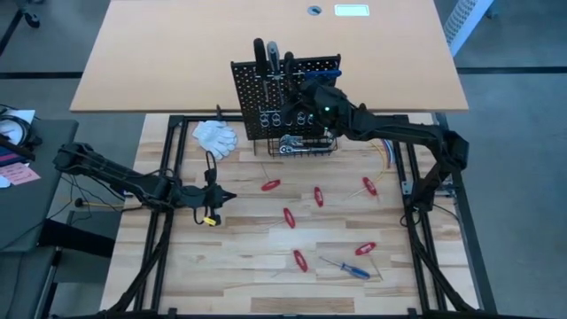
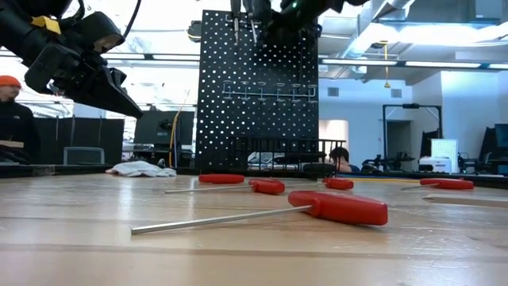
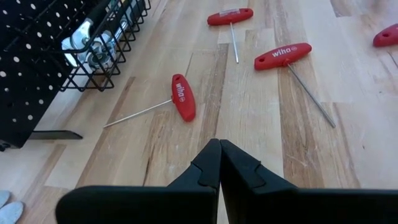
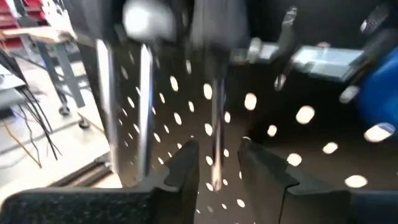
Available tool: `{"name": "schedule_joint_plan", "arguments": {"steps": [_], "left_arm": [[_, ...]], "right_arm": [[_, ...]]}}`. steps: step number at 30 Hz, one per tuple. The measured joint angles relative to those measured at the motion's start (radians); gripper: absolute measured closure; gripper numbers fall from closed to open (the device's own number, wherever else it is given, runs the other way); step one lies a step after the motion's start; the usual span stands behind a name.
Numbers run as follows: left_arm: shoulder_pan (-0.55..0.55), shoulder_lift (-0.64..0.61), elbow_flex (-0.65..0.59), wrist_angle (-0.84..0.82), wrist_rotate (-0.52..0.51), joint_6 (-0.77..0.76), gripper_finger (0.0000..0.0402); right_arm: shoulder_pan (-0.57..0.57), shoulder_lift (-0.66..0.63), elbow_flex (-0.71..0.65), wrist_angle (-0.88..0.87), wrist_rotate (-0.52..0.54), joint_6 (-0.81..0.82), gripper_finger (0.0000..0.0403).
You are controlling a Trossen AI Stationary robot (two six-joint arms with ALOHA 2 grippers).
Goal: Hang tools onto peg board
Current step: Hang the black screwdriver on the pegboard, then adjust the screwdrivers
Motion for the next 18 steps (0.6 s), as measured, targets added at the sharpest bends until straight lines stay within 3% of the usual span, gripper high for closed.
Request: {"name": "schedule_joint_plan", "arguments": {"steps": [8,18], "left_arm": [[0.000,0.000,0.000,0.001,0.002,0.000,0.0401],[0.000,0.000,0.000,0.001,0.003,0.000,0.0402]], "right_arm": [[0.031,-0.019,-0.001,-0.034,0.002,-0.074,0.0269],[0.086,-0.097,0.000,-0.257,0.007,-0.101,0.0274]]}}
